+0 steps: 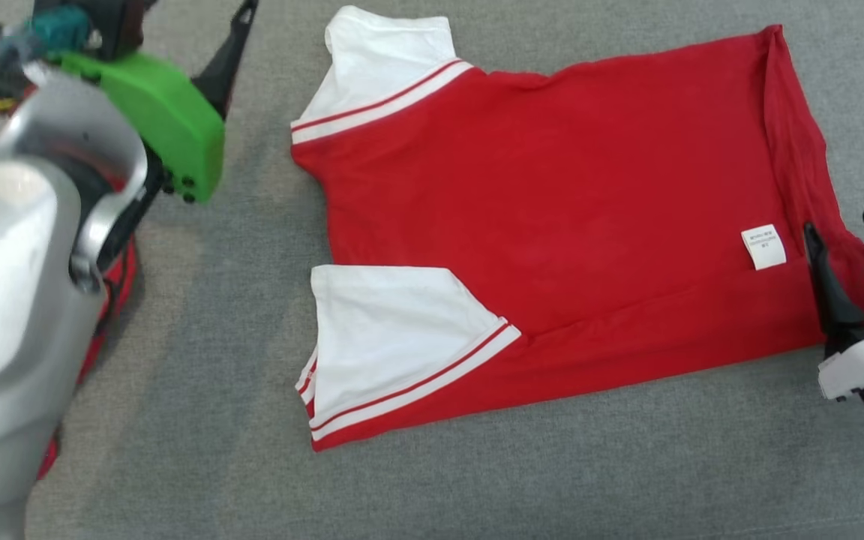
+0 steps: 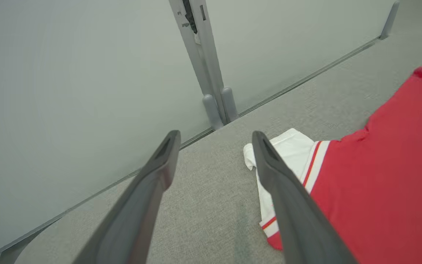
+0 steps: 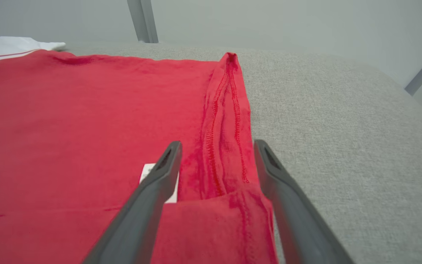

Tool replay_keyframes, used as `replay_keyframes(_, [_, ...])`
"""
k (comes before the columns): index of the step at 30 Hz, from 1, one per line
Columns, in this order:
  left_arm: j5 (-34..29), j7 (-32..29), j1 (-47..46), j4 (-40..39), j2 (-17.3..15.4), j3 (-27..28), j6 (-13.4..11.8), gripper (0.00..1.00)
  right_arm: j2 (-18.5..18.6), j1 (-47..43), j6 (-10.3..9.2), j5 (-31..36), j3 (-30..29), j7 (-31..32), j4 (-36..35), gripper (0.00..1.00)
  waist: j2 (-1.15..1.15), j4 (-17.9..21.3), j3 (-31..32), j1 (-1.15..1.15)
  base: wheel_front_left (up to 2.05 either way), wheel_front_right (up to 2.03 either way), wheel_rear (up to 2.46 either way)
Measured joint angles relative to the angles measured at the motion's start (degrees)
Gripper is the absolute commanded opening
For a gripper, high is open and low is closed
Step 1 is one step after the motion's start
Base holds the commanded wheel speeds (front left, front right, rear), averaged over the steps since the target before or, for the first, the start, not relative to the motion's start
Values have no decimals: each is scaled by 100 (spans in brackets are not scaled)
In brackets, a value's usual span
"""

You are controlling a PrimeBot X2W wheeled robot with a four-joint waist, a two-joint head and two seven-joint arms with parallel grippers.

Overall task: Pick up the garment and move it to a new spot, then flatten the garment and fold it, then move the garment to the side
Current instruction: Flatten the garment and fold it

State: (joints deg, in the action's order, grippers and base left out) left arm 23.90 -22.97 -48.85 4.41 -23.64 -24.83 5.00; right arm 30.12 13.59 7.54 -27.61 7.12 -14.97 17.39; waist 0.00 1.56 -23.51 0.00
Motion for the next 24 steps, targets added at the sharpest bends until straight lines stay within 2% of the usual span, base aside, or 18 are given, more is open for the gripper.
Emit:
replay_keyframes(2, [42, -208, -607, 632, -11, -205, 152, 100, -64, 137, 0, 15, 64, 2, -74, 100, 0, 65, -181, 0, 0, 0, 0])
replay_keyframes(8, [189, -467, -1606, 2000, -80, -758, 230, 100, -190, 426, 0, 20, 120, 0, -85, 100, 0, 333, -682, 0, 0, 0, 0])
replay_keyframes(16, [677, -280, -2289, 2924, -122, -1422, 237, 100, -309, 566, 1, 22, 91, -10, -83, 100, 0, 765, -1205, 0, 0, 0, 0])
replay_keyframes(23, [943, -142, -2650, 3348, -99, -1926, 237, 100, -435, 650, 4, 55, 80, -26, -135, 100, 0, 1054, -1444, 1, 0, 0, 0])
replay_keyframes(24, [965, -151, -2677, 3389, -102, -2002, 237, 83, -441, 654, 4, 55, 79, -26, -137, 100, 0, 1075, -1461, 1, 0, 0, 0])
